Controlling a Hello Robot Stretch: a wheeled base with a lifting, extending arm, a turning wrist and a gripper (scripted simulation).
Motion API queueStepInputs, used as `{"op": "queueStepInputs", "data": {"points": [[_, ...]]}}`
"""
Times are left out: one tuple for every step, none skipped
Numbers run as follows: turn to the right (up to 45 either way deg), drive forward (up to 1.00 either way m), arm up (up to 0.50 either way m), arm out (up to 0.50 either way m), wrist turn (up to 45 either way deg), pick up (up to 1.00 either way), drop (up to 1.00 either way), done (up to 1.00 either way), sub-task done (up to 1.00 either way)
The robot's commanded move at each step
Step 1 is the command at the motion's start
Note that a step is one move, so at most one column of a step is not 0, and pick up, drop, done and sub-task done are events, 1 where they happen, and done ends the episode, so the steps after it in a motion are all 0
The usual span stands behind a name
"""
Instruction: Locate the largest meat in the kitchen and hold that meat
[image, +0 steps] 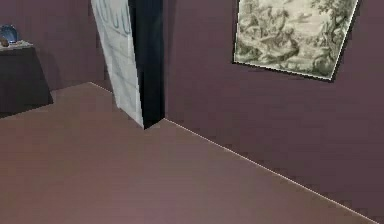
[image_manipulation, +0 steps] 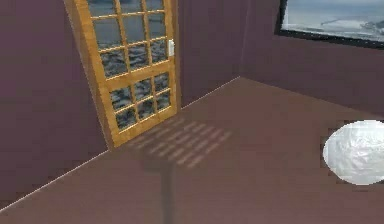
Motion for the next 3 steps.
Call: {"op": "queueStepInputs", "data": {"points": [[-45.0,0.0,0.0,0.0,0.0,0.0,0.0,0.0,0.0],[-3.0,0.0,0.0,0.0,0.0,0.0,0.0,0.0,0.0],[0.0,1.0,0.0,0.0,0.0,0.0,0.0,0.0,0.0]]}}
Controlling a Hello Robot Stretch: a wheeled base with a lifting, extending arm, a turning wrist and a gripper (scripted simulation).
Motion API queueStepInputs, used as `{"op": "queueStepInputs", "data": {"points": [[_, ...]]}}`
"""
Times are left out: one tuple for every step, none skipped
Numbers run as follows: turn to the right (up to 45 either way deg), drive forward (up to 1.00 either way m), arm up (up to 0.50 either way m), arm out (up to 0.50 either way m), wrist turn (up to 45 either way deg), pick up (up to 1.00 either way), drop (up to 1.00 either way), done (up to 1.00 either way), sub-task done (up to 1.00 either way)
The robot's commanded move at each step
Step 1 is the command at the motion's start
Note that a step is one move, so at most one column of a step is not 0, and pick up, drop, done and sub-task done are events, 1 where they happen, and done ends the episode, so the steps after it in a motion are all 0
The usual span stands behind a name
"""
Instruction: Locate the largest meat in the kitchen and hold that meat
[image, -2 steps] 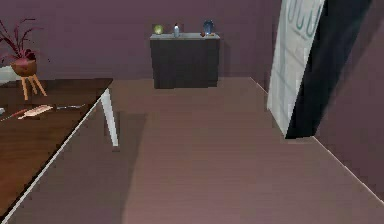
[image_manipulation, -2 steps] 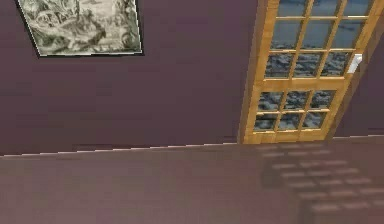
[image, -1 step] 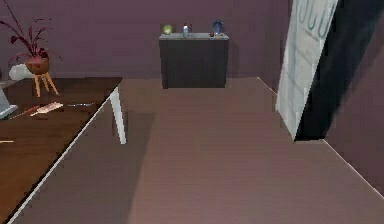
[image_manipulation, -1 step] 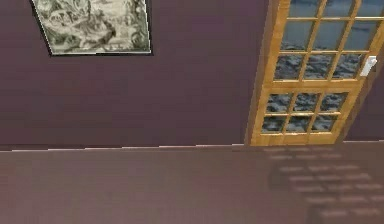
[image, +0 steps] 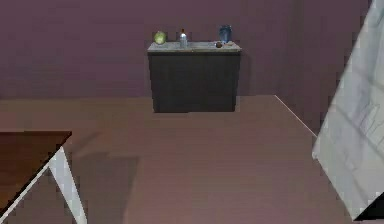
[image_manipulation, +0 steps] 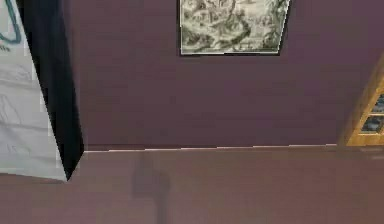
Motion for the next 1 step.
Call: {"op": "queueStepInputs", "data": {"points": [[0.0,1.0,0.0,0.0,0.0,0.0,0.0,0.0,0.0]]}}
